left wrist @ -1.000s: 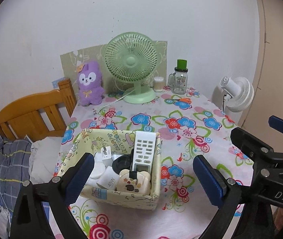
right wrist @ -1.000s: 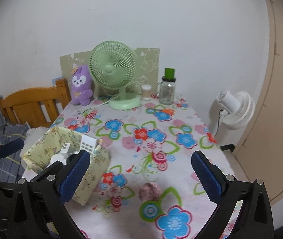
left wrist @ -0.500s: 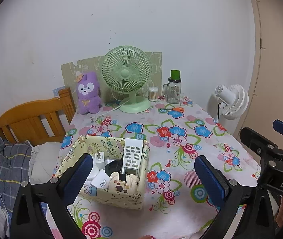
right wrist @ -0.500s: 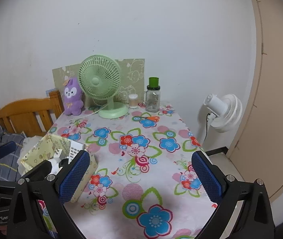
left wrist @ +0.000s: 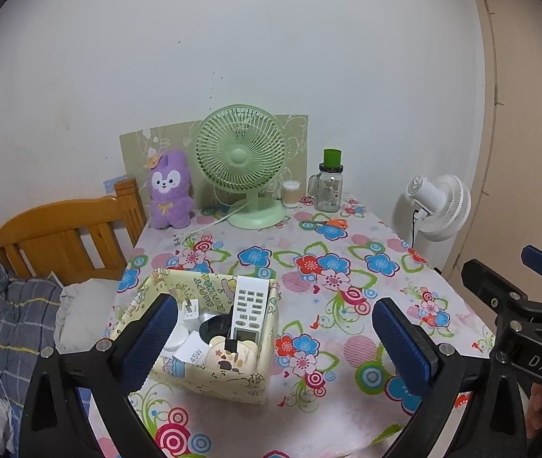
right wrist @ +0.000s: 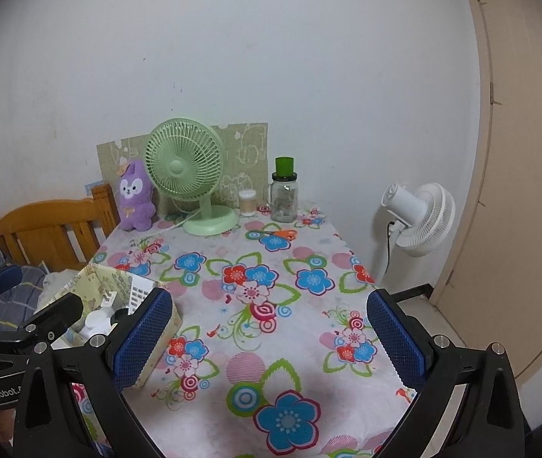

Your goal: Organize rigid objects

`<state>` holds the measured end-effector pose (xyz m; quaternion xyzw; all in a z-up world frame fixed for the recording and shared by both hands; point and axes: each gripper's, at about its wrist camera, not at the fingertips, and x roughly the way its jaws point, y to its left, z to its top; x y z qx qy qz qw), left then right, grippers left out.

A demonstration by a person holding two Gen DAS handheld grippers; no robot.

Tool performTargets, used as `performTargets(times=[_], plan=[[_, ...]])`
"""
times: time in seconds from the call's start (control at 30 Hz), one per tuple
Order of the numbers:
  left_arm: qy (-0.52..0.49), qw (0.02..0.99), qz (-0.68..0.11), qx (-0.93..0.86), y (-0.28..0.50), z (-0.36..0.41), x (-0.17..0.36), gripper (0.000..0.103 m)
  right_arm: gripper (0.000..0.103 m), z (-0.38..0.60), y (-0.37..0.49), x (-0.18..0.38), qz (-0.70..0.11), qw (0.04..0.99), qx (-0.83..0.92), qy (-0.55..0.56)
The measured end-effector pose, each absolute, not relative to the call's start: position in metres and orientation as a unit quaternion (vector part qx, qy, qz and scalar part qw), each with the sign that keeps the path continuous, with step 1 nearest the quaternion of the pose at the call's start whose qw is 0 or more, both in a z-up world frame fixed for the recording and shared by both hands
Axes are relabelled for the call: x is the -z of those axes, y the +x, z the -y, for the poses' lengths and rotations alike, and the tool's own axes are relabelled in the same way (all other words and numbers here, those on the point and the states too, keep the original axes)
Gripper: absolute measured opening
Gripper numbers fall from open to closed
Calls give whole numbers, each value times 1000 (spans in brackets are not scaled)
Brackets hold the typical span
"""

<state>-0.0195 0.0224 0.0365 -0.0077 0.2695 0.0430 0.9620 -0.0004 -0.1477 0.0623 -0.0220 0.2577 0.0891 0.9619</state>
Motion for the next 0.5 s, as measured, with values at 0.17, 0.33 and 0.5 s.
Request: performTargets(times=[0.17, 0.33, 0.5], plan=[[-8, 962, -270, -39, -20, -20, -39, 103, 103, 150, -2, -64, -255, 963, -85, -14], [-8, 963, -265, -35, -23, -16, -43, 103, 103, 153, -4, -66, -253, 964, -86, -8], [-10, 964, -265, -32, -23, -14, -43, 103, 103, 156, -7, -69, -248, 965, -81, -6]])
